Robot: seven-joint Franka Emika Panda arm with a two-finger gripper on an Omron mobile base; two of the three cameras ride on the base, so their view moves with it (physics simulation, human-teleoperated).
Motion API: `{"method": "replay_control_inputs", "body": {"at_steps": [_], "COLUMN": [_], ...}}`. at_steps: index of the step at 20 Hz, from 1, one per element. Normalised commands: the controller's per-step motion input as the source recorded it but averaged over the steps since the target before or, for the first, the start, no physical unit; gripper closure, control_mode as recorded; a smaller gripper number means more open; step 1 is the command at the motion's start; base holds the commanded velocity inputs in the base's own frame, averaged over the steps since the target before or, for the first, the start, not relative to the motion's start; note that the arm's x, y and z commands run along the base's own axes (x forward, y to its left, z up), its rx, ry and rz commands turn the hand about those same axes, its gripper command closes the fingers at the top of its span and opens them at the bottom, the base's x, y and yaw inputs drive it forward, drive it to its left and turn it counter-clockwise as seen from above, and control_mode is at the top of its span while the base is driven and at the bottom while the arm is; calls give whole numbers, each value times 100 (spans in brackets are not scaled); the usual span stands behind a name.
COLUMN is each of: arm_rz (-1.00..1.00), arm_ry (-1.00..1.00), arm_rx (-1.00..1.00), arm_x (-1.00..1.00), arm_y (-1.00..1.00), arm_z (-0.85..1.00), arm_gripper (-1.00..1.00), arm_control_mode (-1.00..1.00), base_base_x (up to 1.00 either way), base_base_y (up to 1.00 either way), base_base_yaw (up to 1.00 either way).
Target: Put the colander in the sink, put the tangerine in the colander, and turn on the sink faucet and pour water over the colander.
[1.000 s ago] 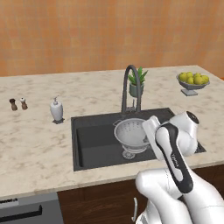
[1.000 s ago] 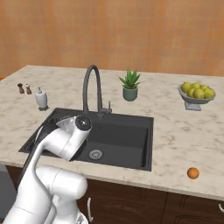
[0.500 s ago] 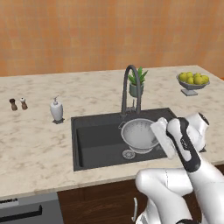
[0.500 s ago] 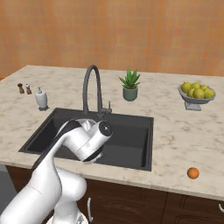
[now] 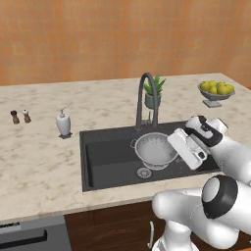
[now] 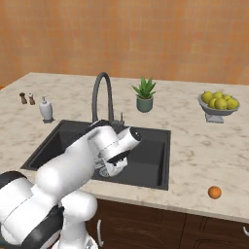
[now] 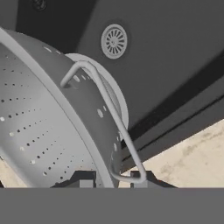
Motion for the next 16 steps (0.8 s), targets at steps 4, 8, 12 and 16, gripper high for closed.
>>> {"method": "replay_control_inputs", "body": {"at_steps": [4,8,12,16], "arm_rz": [17,16,14,9], "arm_ry": [14,8,1,0], "arm_rx": [2,0,0,0], "arm_x": [63,44,27,34], "arm_y": [-22,-10,-2,-4], "arm_z": [-5,-22,-38,-30], "arm_gripper": [100,100,100,100], "arm_control_mode": [-100,-100,-100,-100], "base_base_x": [0,0,0,0], "base_base_y": [0,0,0,0], "base_base_yaw": [0,0,0,0]}}
